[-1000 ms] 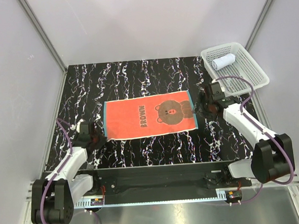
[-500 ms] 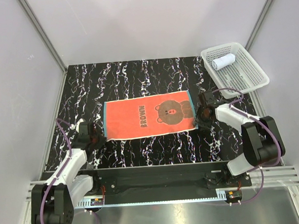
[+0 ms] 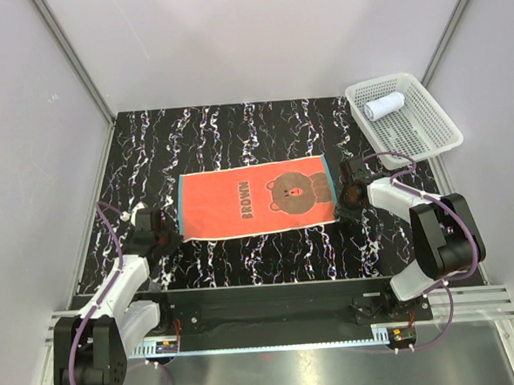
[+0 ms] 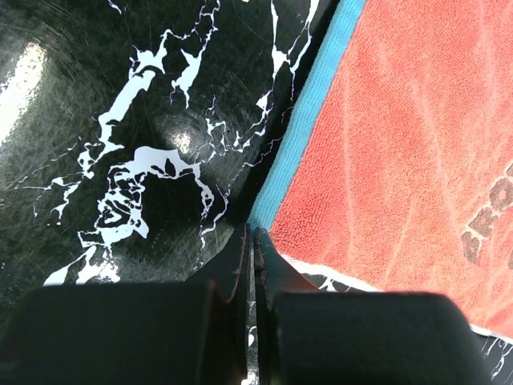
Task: Roll the towels
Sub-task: Fold the towel
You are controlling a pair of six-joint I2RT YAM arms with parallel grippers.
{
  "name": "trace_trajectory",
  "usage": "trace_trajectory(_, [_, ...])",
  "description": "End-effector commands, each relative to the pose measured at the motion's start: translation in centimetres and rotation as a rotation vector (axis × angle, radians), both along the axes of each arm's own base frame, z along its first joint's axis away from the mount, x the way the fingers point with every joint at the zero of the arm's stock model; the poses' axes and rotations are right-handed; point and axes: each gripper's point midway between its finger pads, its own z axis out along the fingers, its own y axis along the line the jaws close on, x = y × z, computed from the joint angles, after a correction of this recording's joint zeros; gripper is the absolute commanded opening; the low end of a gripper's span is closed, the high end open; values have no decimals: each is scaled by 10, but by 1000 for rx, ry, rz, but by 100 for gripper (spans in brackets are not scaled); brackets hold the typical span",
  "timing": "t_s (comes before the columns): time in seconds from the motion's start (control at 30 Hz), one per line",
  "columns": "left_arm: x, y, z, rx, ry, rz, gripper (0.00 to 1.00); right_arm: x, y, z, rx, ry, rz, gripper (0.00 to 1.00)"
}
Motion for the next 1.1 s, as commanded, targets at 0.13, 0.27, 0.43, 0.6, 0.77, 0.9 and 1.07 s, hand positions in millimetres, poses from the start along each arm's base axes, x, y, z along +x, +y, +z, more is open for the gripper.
trace_trajectory(0.13, [16, -1, 21, 7, -60, -21, 0, 4, -5, -7, -21, -9, -17, 6])
trace_trajectory(0.27, [13, 1, 28, 17, -73, -22, 0, 2, -5, 4, -13, -31, -13, 0])
trace_trajectory(0.43, [4, -6, 36, -30, -68, -26, 0, -10, -1, 21, 28, -44, -7, 0])
trace_trajectory(0.6, [-5, -10, 54, -50, -94, -40, 0, -29, -3, 45, 62, -77, -30, 0])
trace_trajectory(0.77, [-13, -16, 66, -94, -120, -50, 0, -50, -8, 69, 80, -104, -65, 0])
trace_trajectory(0.9, [-13, -17, 73, -98, -130, -54, 0, -53, -15, 86, 69, -140, -101, 0])
trace_trajectory(1.07, [6, -18, 92, -66, -146, -104, 0, -30, -15, 97, 26, -146, -75, 0])
